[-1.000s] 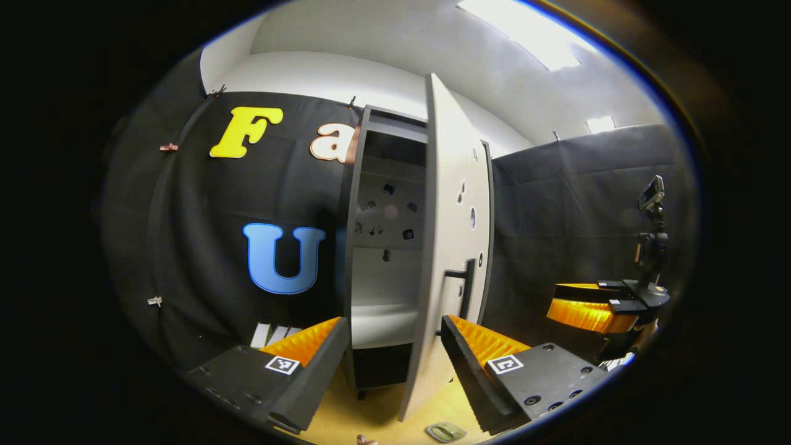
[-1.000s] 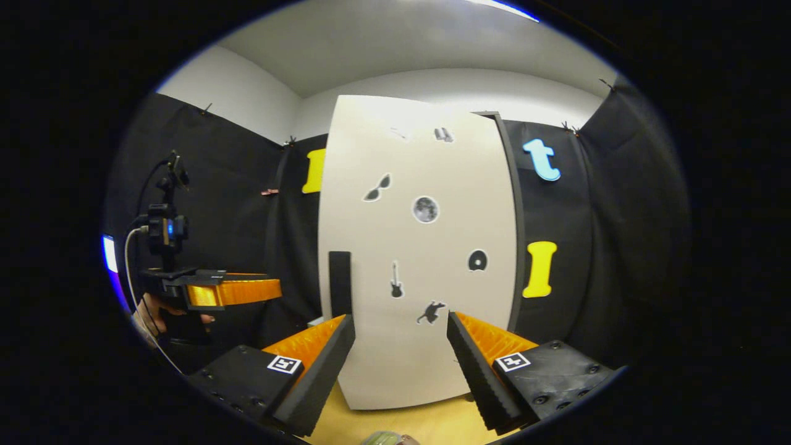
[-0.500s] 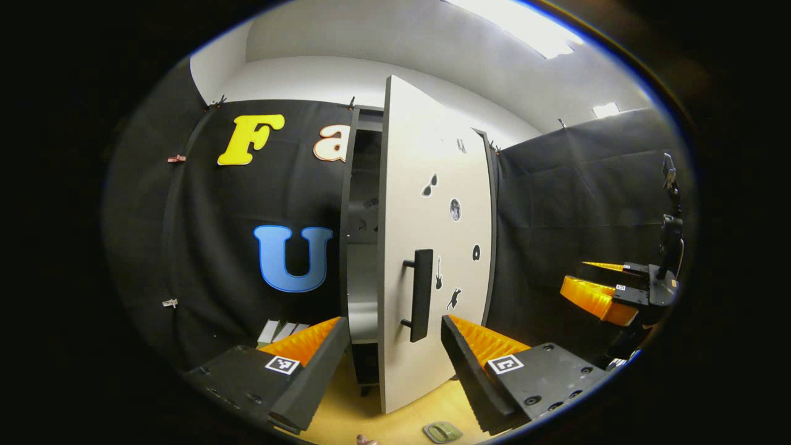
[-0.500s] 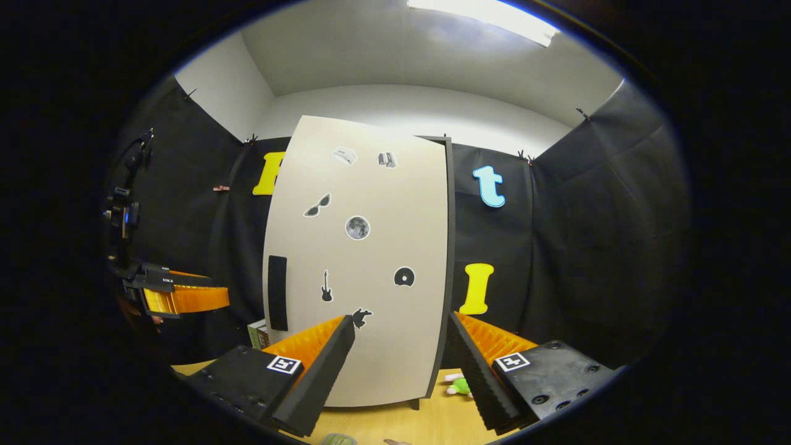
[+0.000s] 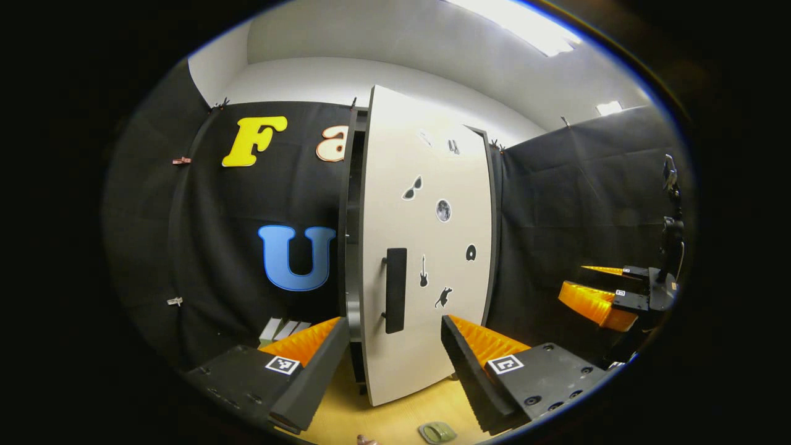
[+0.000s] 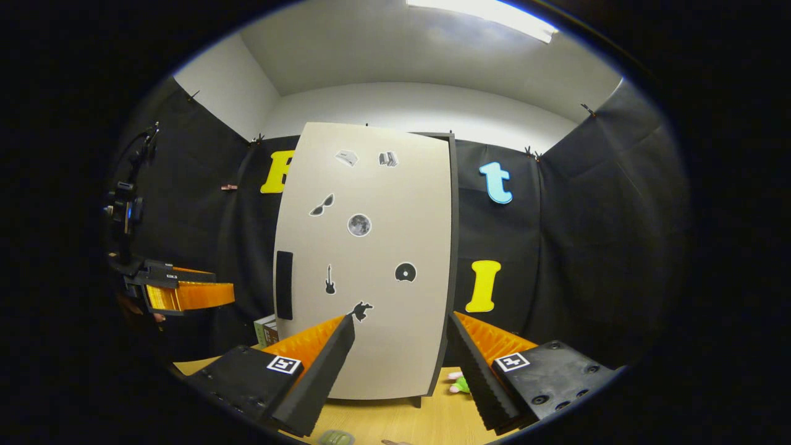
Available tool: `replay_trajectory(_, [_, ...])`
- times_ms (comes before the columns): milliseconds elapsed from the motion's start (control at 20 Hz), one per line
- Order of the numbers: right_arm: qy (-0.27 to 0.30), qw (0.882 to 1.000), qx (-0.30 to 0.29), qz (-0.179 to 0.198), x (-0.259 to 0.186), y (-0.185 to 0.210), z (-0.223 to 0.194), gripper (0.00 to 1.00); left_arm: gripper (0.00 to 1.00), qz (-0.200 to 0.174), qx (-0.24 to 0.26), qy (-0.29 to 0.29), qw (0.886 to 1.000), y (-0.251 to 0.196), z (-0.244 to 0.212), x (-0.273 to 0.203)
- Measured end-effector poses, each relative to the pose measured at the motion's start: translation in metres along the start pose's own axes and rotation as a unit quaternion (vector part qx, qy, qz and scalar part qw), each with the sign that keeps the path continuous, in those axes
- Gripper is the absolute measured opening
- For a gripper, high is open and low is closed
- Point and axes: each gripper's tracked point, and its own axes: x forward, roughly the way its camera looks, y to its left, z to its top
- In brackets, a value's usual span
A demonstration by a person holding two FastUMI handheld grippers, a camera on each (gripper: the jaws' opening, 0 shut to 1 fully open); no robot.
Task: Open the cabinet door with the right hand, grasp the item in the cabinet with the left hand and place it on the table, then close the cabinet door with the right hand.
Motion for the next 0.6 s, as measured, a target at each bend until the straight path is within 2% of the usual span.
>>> replay_trajectory(600, [-0.003, 1.0, 0.015, -0.012, -0.0073, -0.0054, 0.0091, 0.98, 0.94, -0.013, 0.011, -0.023, 1.0, -0.0084, 0.0091, -0.0094])
